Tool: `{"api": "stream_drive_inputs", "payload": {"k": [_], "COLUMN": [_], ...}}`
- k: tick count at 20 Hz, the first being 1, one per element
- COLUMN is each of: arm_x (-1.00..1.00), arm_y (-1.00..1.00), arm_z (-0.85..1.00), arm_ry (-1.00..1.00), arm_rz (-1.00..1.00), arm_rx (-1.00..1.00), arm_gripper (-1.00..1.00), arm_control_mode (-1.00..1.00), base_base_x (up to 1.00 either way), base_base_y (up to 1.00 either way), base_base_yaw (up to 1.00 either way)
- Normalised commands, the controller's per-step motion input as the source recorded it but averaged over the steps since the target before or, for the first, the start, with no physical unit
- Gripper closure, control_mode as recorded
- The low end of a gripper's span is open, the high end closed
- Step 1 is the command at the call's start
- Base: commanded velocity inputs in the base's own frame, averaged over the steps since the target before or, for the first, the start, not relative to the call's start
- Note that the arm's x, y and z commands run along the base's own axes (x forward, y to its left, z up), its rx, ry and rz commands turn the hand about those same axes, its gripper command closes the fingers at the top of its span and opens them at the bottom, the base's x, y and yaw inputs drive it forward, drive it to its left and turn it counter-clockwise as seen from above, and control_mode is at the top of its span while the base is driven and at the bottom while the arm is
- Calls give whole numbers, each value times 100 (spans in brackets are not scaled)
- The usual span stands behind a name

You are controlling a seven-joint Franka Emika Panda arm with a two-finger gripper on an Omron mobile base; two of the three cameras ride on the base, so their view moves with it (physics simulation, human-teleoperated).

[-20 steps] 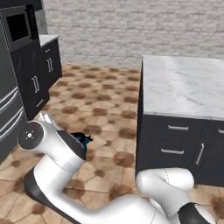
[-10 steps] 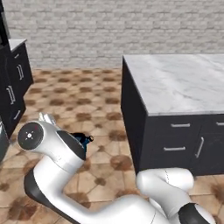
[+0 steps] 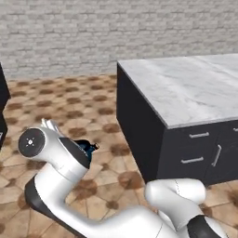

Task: The kettle is done boiling. Turn off the stove, then wait for 300 timesteps before moving the kettle to the dining table.

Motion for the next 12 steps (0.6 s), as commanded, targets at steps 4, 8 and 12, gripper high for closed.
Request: {"api": "stream_drive_inputs", "payload": {"k": [4,8,12], "arm_x": [0,0,0], "arm_y": [0,0,0], "arm_z": [0,0,0], "arm_ry": [0,0,0], "arm_rz": [0,0,0], "arm_rx": [0,0,0], "arm_gripper": [100,100,100], "arm_control_mode": [100,100,100], "base_base_x": [69,72,70], "base_base_y": [12,11,35], "base_base_yaw": [-20,-20,-26]}}
